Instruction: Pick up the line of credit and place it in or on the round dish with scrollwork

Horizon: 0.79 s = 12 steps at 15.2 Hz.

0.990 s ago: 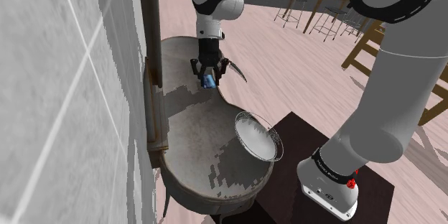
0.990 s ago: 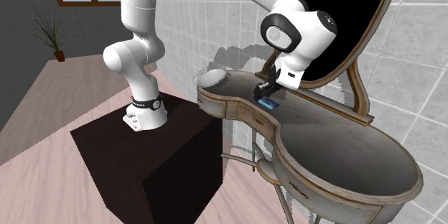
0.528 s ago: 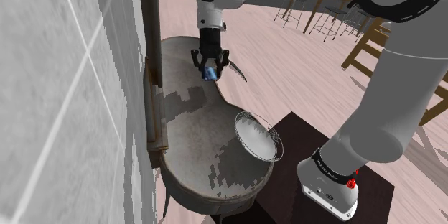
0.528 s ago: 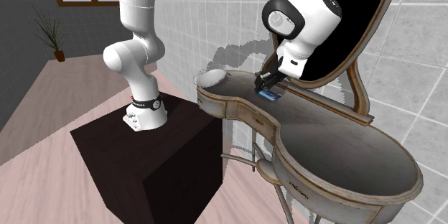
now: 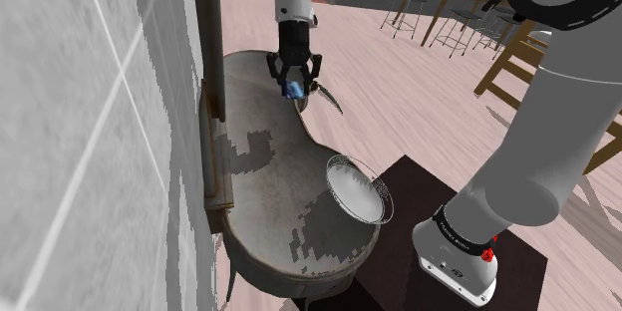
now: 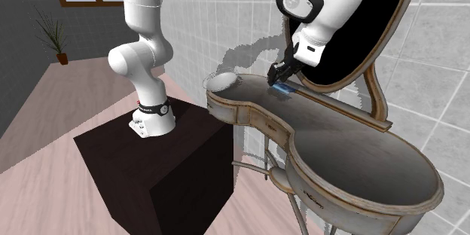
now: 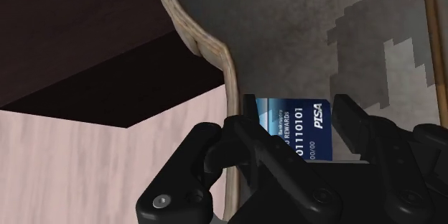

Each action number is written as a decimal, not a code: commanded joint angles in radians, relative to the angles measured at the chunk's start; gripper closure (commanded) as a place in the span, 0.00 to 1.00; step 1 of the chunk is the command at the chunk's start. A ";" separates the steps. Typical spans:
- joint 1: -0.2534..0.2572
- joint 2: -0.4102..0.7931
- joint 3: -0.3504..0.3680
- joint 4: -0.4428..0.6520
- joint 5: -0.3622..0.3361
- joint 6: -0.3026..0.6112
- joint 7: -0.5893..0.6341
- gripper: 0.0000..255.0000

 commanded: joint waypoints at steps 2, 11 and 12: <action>-0.001 -0.008 0.000 0.030 0.001 -0.037 0.010 1.00; 0.020 -0.244 0.024 -0.234 0.047 0.002 0.034 1.00; 0.024 -0.281 0.028 -0.276 0.056 0.010 0.037 1.00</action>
